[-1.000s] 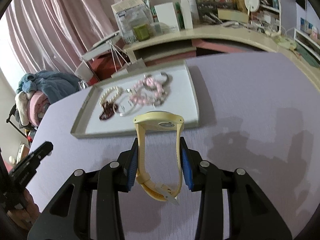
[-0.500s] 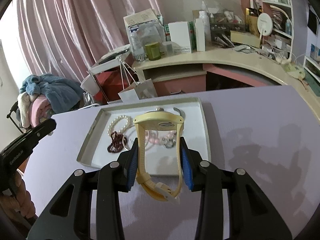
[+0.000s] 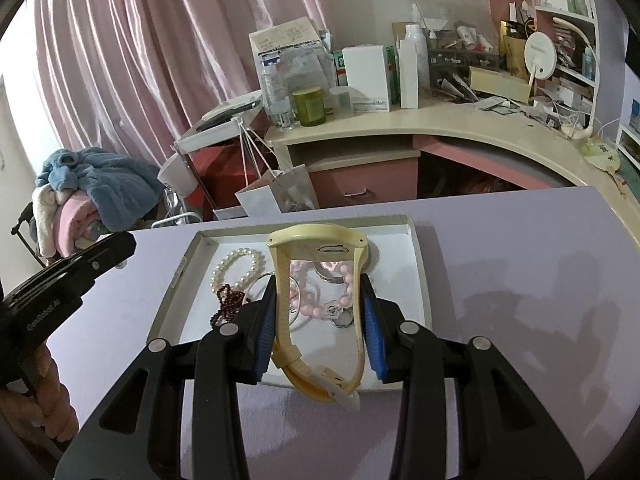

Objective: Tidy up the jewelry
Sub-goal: 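Carry the watch and pearl earring into the tray and open the left tool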

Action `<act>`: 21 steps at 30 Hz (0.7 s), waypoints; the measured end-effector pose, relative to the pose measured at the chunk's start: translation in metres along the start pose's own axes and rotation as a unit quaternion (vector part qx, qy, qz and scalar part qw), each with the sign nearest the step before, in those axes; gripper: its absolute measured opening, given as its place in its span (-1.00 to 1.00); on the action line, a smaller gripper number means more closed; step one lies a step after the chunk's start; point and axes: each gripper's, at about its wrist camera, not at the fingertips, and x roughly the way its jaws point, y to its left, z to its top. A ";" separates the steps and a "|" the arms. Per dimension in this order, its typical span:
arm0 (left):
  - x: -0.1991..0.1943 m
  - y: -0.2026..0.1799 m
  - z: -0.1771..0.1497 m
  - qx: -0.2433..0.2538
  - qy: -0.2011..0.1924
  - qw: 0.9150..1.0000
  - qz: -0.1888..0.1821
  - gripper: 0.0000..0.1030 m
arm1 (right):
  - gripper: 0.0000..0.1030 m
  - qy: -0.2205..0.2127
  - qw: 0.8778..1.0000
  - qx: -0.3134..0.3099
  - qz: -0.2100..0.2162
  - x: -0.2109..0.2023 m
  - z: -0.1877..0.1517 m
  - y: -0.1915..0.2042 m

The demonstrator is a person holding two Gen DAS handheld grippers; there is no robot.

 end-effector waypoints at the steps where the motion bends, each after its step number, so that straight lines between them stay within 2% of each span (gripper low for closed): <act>1: 0.004 0.000 0.000 0.001 0.003 1.000 -0.001 -0.76 | -0.23 0.001 1.000 0.001 0.000 0.001 0.000 -0.001; 13: 0.057 0.002 -0.009 0.006 0.045 0.999 -0.001 -0.76 | -0.23 0.023 1.000 0.018 -0.011 0.023 -0.004 -0.016; 20: 0.072 0.003 -0.015 0.008 0.054 0.999 -0.003 -0.74 | -0.23 0.034 0.999 0.023 -0.015 0.034 -0.007 -0.023; 21: 0.073 0.004 -0.016 0.007 0.054 0.998 -0.005 -0.68 | -0.23 0.035 0.999 0.023 -0.016 0.036 -0.007 -0.023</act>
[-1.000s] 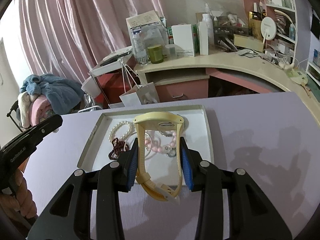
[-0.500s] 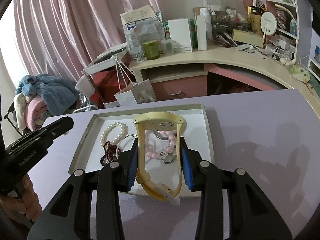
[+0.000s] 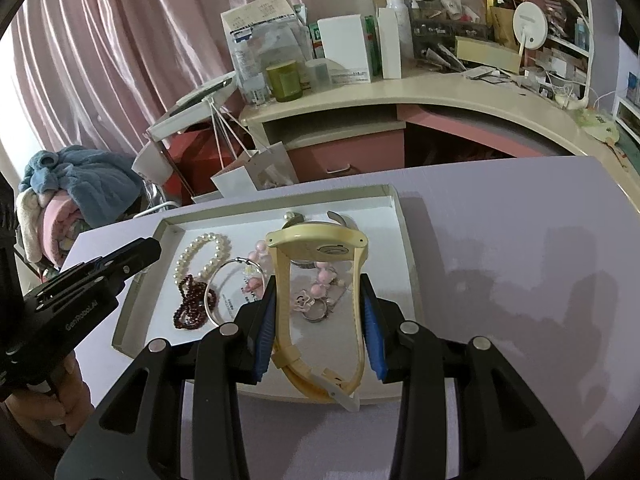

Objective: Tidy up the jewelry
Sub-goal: 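Carry the watch and pearl earring into the tray and open the left tool, then lower the yellow watch into the tray and open the right tool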

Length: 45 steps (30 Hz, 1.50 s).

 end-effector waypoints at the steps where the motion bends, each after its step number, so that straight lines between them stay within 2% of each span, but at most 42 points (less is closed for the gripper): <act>1: 0.001 0.001 -0.001 -0.001 0.002 1.000 -0.003 -0.59 | -0.23 0.001 1.000 -0.001 -0.001 0.002 0.000 0.000; 3: 0.000 0.004 -0.005 -0.006 0.002 1.000 -0.002 -0.26 | -0.23 0.003 1.000 -0.002 -0.002 0.003 -0.001 -0.001; 5: -0.003 0.009 -0.008 -0.012 -0.002 1.000 -0.006 -0.14 | -0.23 0.004 1.000 -0.003 -0.005 0.004 -0.003 -0.002; 9: -0.019 0.020 -0.020 -0.020 -0.014 1.000 0.002 0.32 | -0.24 0.013 1.000 -0.001 -0.005 0.009 -0.008 -0.005; 15: -0.041 0.039 -0.052 -0.038 -0.014 0.999 0.032 0.58 | -0.24 0.041 0.999 -0.011 0.006 0.020 -0.022 0.002; 20: -0.051 0.053 -0.075 -0.056 -0.002 0.997 0.050 0.62 | -0.23 0.047 0.999 -0.024 0.014 0.028 -0.022 0.017; 27: -0.059 0.066 -0.089 -0.081 0.003 0.995 0.060 0.63 | -0.23 0.021 0.999 -0.030 0.016 0.031 0.000 0.029; 28: -0.059 0.067 -0.089 -0.083 0.003 0.995 0.059 0.63 | -0.19 0.017 0.999 -0.027 0.017 0.031 0.004 0.030; 30: -0.060 0.067 -0.089 -0.083 0.002 0.995 0.057 0.63 | 0.04 0.012 0.999 -0.028 0.014 0.032 0.007 0.031; 31: -0.060 0.066 -0.089 -0.083 0.001 0.995 0.056 0.63 | 0.37 0.014 0.999 -0.027 0.008 0.033 0.006 0.030; 32: -0.060 0.065 -0.090 -0.082 0.001 0.995 0.055 0.63 | 0.46 0.015 1.000 -0.025 0.005 0.032 0.004 0.029; 40: -0.068 0.057 -0.094 -0.084 -0.003 0.996 0.044 0.65 | 0.46 0.039 0.999 0.026 -0.010 0.014 -0.038 0.003; 43: -0.076 0.050 -0.099 -0.081 -0.008 0.996 0.042 0.69 | 0.48 0.018 1.000 0.013 -0.021 -0.008 -0.052 0.005; 45: -0.084 0.044 -0.103 -0.075 -0.014 0.996 0.043 0.78 | 0.53 0.012 1.000 0.007 -0.025 -0.019 -0.060 0.008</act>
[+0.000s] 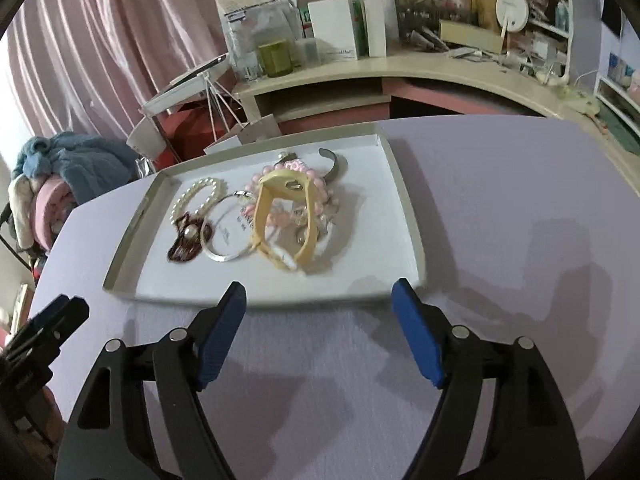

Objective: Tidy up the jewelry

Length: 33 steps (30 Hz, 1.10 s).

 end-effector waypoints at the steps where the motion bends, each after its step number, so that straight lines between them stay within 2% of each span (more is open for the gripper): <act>1: -0.005 -0.002 -0.002 0.003 -0.003 1.000 -0.001 0.79 | 0.64 -0.008 1.000 0.001 0.004 -0.008 -0.005 0.001; 2: -0.011 -0.004 -0.006 0.004 -0.006 1.000 -0.003 0.82 | 0.78 -0.019 1.000 -0.002 0.004 -0.017 -0.009 0.003; 5: -0.026 -0.008 -0.014 0.006 -0.014 1.000 -0.003 0.95 | 0.97 -0.062 0.998 -0.008 -0.007 -0.039 -0.020 0.007; 7: -0.038 -0.010 -0.019 0.006 -0.023 1.000 0.000 0.96 | 0.97 -0.097 0.995 -0.011 -0.017 -0.054 -0.029 0.009; 10: -0.054 -0.012 -0.025 -0.001 -0.035 0.999 0.006 0.96 | 0.97 -0.126 0.991 -0.022 -0.026 -0.071 -0.039 0.014; 16: -0.080 -0.017 -0.033 0.002 -0.089 0.996 0.027 0.96 | 0.97 -0.153 0.988 -0.029 -0.012 -0.093 -0.048 0.018; 21: -0.090 -0.022 -0.038 0.000 -0.118 0.993 0.015 0.96 | 0.97 -0.170 0.985 -0.039 -0.001 -0.102 -0.055 0.024; 26: -0.092 -0.027 -0.051 0.003 -0.134 0.991 0.007 0.96 | 0.97 -0.185 0.982 -0.036 0.018 -0.099 -0.063 0.024; 33: -0.081 -0.026 -0.053 0.022 -0.131 0.991 0.001 0.96 | 0.97 -0.209 0.977 -0.030 0.020 -0.094 -0.067 0.026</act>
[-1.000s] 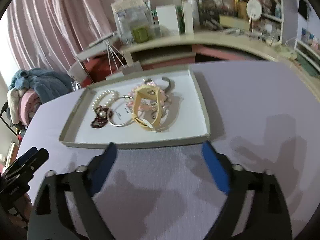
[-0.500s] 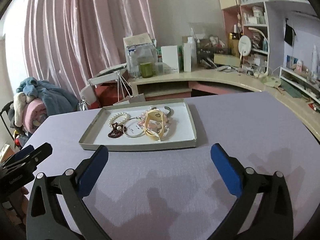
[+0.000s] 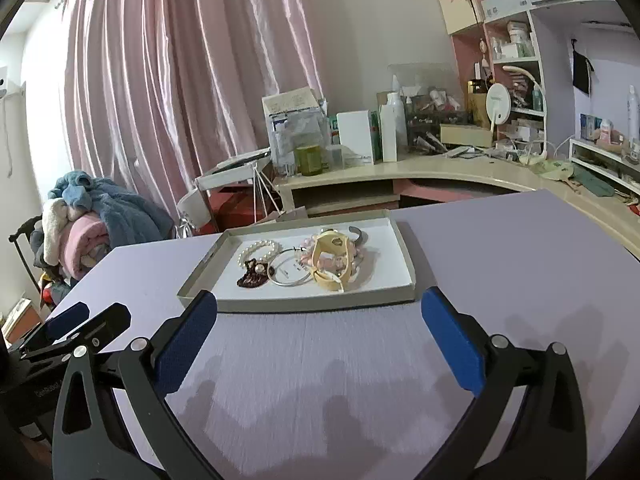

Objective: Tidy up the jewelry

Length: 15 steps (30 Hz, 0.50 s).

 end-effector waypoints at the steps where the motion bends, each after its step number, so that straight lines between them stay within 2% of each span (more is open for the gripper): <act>1: 0.001 0.001 0.000 -0.001 -0.001 1.000 -0.006 0.96 | 0.97 -0.003 1.000 -0.002 -0.001 0.000 -0.001 0.001; 15: 0.024 0.005 0.000 0.002 0.000 0.998 -0.064 0.96 | 0.97 -0.009 1.000 0.003 0.006 0.014 -0.003 -0.002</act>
